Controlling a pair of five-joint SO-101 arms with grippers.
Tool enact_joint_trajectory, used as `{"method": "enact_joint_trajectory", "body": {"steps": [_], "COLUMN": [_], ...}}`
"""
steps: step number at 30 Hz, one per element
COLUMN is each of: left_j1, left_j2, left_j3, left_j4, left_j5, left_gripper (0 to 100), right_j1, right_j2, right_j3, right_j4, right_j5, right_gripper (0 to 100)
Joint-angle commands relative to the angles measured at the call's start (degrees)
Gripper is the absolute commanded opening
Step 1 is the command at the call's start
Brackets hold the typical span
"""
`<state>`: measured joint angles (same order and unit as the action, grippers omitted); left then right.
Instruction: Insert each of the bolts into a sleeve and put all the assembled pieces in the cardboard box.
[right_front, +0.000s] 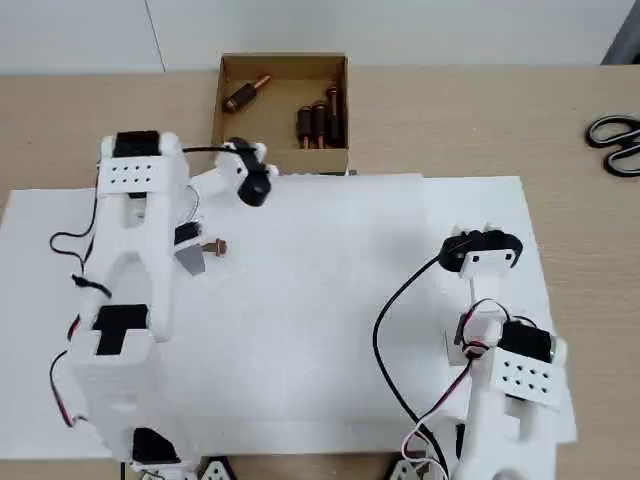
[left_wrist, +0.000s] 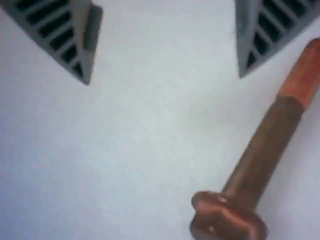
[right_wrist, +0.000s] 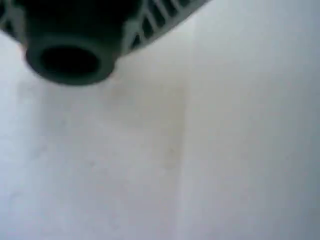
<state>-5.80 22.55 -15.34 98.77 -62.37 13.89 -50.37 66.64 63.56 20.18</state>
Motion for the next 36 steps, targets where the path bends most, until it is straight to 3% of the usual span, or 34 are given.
{"method": "enact_joint_trajectory", "body": {"steps": [1,13,36], "left_j1": [1.6,2.0,3.2], "left_j2": [-3.3,-0.8,13.9], "left_j3": [-3.0,-3.0,-5.6], "left_j4": [0.6,-7.4,-9.2], "left_j5": [-5.3,-13.4,-13.7], "left_gripper": [18,18,15], "right_j1": [-0.3,-0.3,-0.2], "right_j2": [-1.1,-0.7,-1.0], "right_j3": [-0.4,-0.4,-0.3], "right_j4": [-0.9,-0.9,-0.8], "right_j5": [0.6,3.7,3.5], "right_gripper": [0.8,0.7,0.5]}}
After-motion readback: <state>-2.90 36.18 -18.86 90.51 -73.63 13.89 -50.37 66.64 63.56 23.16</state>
